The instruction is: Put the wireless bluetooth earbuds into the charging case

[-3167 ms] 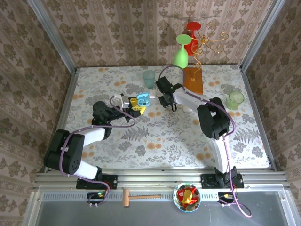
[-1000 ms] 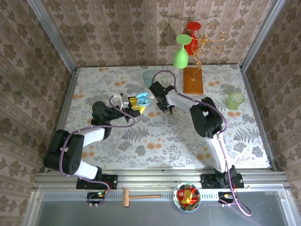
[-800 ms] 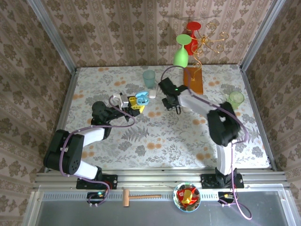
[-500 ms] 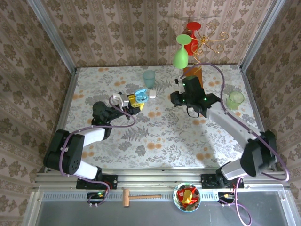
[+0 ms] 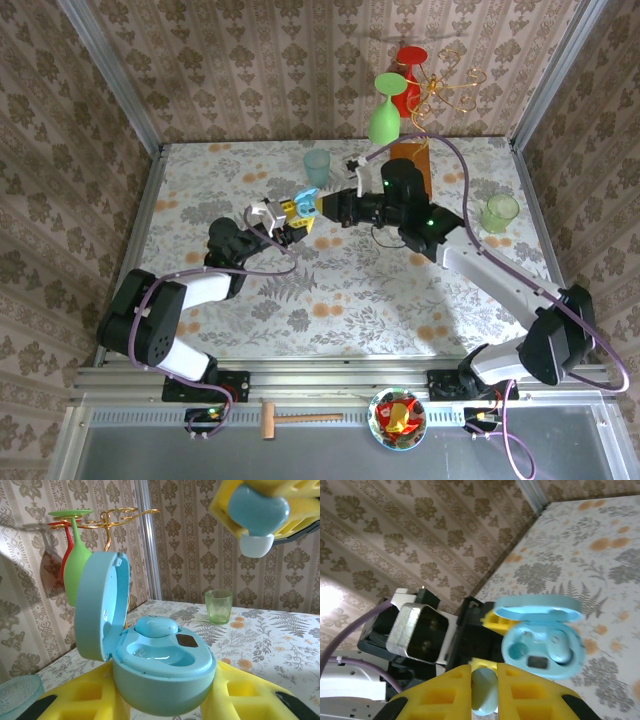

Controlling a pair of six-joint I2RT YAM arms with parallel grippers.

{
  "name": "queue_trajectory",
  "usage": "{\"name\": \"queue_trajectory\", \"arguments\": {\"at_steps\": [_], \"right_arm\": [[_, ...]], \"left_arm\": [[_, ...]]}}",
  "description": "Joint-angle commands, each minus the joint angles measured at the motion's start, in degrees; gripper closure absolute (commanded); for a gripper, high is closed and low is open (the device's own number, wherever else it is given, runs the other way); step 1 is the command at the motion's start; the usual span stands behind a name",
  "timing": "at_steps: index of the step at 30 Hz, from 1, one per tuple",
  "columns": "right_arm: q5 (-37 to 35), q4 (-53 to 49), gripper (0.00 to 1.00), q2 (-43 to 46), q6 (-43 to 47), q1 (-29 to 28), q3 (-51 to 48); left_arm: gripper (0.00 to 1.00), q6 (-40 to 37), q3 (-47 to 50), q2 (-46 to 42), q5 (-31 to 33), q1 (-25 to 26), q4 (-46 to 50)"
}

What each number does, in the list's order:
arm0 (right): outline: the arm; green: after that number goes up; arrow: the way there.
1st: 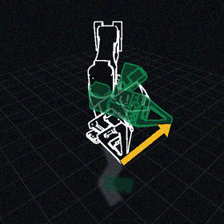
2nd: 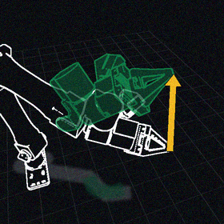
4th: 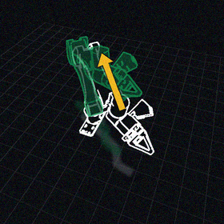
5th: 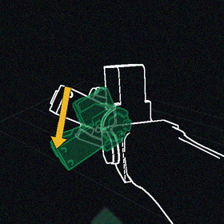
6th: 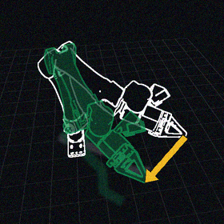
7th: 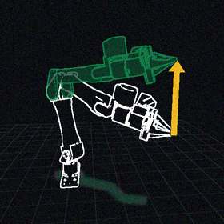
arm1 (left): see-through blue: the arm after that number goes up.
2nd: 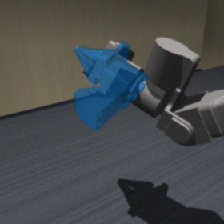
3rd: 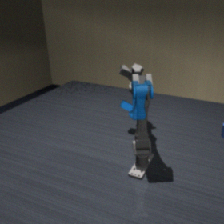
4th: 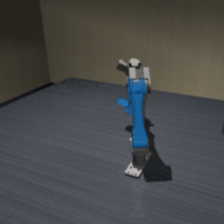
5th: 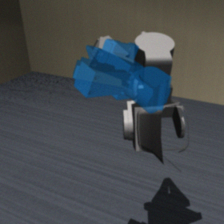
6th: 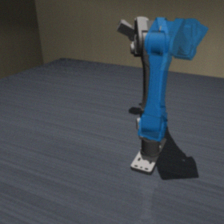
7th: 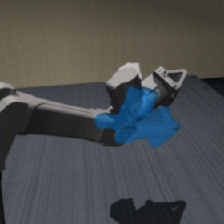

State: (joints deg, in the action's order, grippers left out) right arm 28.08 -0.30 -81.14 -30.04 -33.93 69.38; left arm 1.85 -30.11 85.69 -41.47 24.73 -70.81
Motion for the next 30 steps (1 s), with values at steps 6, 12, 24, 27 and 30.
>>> {"name": "queue_trajectory", "arguments": {"at_steps": [6, 12, 24, 27, 30], "right_arm": [[-0.2, 0.2, 0.85, -5.3, 1.4, -1.6, 5.3], [-1.0, -0.6, 0.85, -7.1, 2.2, -1.8, 6.2], [-1.8, -1.1, 0.85, -9.0, 2.6, -2.1, 6.3], [-2.3, -1.4, 0.85, -9.0, 2.7, -2.2, 6.0], [-3.0, -1.1, 0.85, -8.2, 2.6, -2.2, 5.2]], "left_arm": [[0.77, -1.4, -0.7, 0.1, 2.3, 1.0, -2.0], [0.77, -1.3, -0.8, -0.1, 2.8, 1.0, -2.0], [0.77, -1.5, -1.0, 0.1, 4.2, 3.2, -2.0], [0.77, -1.5, -0.9, -0.1, 4.2, 3.2, -2.0], [0.77, -1.6, -0.7, -0.2, 6.0, 3.2, -2.0]]}}
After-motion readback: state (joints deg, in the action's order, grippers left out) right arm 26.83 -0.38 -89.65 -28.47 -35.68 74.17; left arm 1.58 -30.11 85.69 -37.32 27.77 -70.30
